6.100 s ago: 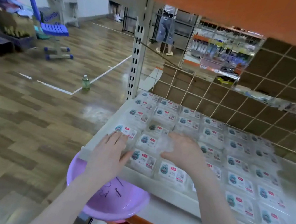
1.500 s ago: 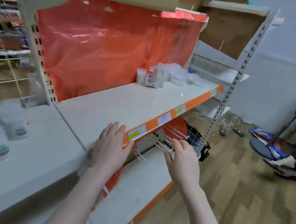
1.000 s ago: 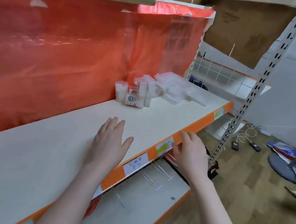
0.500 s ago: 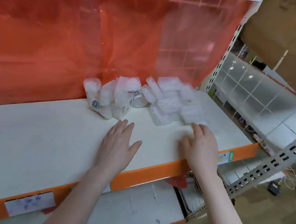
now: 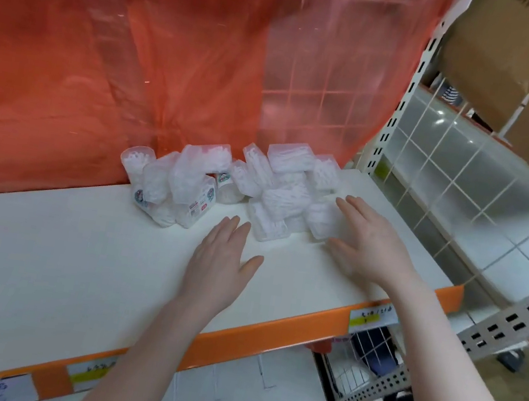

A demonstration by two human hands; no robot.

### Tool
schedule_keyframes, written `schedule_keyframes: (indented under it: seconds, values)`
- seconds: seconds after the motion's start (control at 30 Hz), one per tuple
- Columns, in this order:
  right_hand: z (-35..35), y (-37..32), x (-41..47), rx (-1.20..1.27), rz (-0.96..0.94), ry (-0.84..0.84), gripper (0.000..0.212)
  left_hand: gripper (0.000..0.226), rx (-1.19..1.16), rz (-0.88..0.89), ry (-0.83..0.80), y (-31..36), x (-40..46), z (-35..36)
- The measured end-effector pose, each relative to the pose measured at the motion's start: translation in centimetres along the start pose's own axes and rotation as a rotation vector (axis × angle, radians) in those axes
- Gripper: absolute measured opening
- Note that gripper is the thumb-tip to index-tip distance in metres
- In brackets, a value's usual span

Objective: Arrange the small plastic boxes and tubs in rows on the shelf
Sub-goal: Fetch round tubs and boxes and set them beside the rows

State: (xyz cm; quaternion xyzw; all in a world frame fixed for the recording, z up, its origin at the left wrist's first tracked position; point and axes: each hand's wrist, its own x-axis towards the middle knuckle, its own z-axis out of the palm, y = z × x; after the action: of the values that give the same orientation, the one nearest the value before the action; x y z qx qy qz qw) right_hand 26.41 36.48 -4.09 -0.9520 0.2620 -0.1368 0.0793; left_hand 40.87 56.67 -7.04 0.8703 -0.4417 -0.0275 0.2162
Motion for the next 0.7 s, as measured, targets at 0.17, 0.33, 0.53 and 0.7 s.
schedule_keyframes:
  seconds: [0.17, 0.33, 0.53, 0.7]
  values:
    - [0.3, 0.7, 2.2, -0.010, -0.078, -0.100, 0.070, 0.061, 0.004, 0.021, 0.011, 0.2, 0.7, 0.4]
    - [0.3, 1.0, 2.8, -0.008, -0.035, -0.137, 0.074, 0.060, 0.009, 0.074, -0.008, 0.7, 1.7, 0.9]
    - [0.1, 0.8, 2.1, -0.007, 0.016, -0.104, 0.070, 0.063, 0.043, 0.140, -0.059, 0.8, 2.6, 1.8]
    - [0.0, 0.7, 1.3, 0.019, 0.073, -0.080, 0.065, 0.062, 0.070, 0.167, -0.045, 0.8, 2.8, 1.9]
